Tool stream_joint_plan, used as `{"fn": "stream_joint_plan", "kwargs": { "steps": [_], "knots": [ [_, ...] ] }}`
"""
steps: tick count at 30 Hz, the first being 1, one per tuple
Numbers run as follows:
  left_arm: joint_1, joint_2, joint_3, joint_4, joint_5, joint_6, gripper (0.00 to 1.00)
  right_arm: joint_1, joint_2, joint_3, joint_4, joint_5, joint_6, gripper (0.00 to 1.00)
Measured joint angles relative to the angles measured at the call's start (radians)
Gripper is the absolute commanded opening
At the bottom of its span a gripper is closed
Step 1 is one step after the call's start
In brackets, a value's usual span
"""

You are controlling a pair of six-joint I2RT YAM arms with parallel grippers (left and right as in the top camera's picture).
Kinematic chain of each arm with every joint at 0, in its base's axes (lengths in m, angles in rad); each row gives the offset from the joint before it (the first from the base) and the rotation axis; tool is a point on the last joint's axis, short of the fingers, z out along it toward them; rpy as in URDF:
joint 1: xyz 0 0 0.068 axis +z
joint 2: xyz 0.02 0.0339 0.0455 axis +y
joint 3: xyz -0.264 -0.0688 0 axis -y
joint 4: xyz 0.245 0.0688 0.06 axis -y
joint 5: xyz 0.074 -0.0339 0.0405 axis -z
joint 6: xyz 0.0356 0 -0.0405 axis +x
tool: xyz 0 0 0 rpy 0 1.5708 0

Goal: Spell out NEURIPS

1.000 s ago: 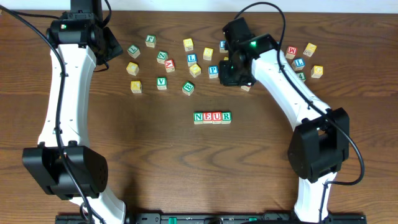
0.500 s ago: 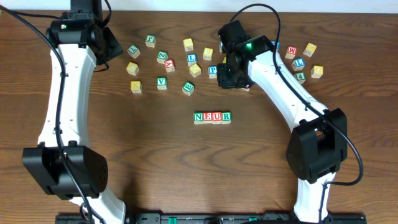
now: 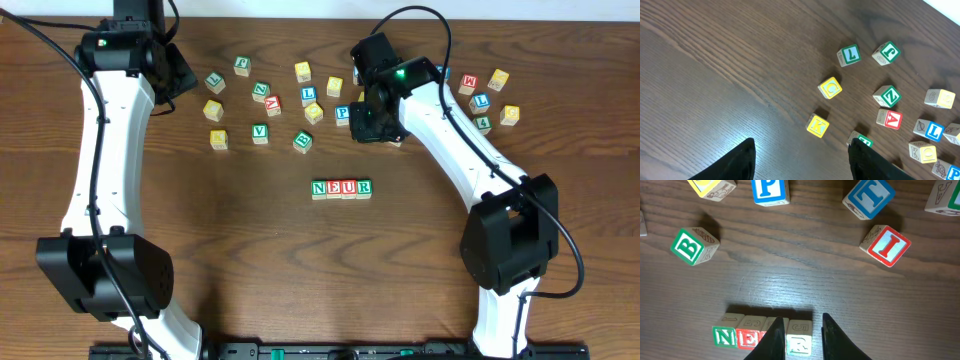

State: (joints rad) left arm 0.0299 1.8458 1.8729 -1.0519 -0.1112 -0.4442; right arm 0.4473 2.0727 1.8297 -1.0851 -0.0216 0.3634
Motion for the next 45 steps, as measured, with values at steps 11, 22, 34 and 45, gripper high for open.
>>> {"fn": "stream_joint_plan", "kwargs": {
  "steps": [11,22,34,45],
  "knots": [
    [0.000,0.000,0.000,0.000,0.000,0.000,0.59,0.000,0.000,0.000,0.013,0.001,0.003,0.20],
    [0.000,0.000,0.000,0.000,0.000,0.000,0.59,0.000,0.000,0.000,0.040,0.017,0.012,0.32],
    [0.000,0.000,0.000,0.000,0.000,0.000,0.59,0.000,0.000,0.000,0.052,0.018,0.015,0.41],
    [0.000,0.000,0.000,0.000,0.000,0.000,0.59,-0.010,0.000,0.049,0.053,0.006,0.015,0.43]
  ]
}}
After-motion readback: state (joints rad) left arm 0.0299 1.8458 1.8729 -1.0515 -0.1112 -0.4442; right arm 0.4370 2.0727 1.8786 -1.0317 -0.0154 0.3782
